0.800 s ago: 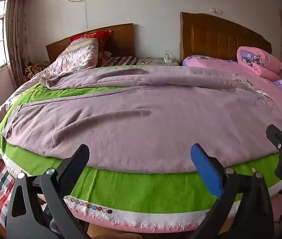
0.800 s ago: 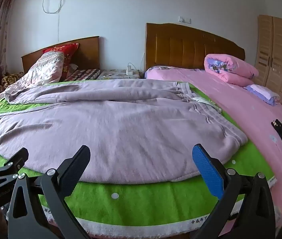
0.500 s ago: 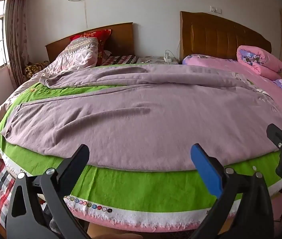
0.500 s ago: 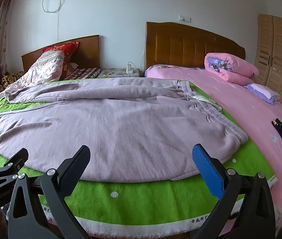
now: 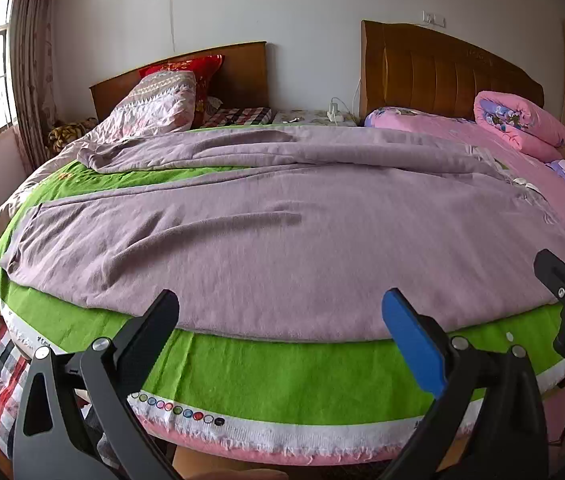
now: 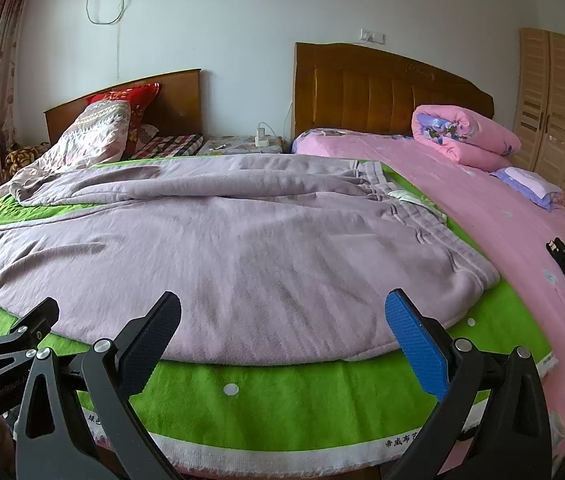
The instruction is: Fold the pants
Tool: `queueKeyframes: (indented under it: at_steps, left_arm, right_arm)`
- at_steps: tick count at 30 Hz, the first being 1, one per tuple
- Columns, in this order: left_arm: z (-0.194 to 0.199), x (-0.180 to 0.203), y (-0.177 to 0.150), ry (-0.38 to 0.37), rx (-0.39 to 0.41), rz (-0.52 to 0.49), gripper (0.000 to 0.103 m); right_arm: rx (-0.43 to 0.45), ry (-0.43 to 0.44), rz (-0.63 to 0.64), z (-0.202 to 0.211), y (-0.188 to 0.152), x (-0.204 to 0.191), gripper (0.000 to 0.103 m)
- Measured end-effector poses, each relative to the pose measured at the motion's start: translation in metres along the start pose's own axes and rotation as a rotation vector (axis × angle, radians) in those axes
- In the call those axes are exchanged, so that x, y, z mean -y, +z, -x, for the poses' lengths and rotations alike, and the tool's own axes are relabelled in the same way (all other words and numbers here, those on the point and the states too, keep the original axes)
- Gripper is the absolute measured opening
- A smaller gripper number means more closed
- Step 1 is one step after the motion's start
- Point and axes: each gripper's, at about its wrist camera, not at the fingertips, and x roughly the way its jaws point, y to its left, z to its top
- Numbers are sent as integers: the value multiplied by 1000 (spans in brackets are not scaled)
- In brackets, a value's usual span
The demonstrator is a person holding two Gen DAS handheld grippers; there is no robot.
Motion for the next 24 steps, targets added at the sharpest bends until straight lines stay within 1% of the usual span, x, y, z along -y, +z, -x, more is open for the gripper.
queueKeyframes:
  at_steps: [24]
  left_arm:
    - [-2, -4, -2, -6, -14, 17, 101]
  right_arm:
    - [-10, 4, 0, -2, -5, -2, 99]
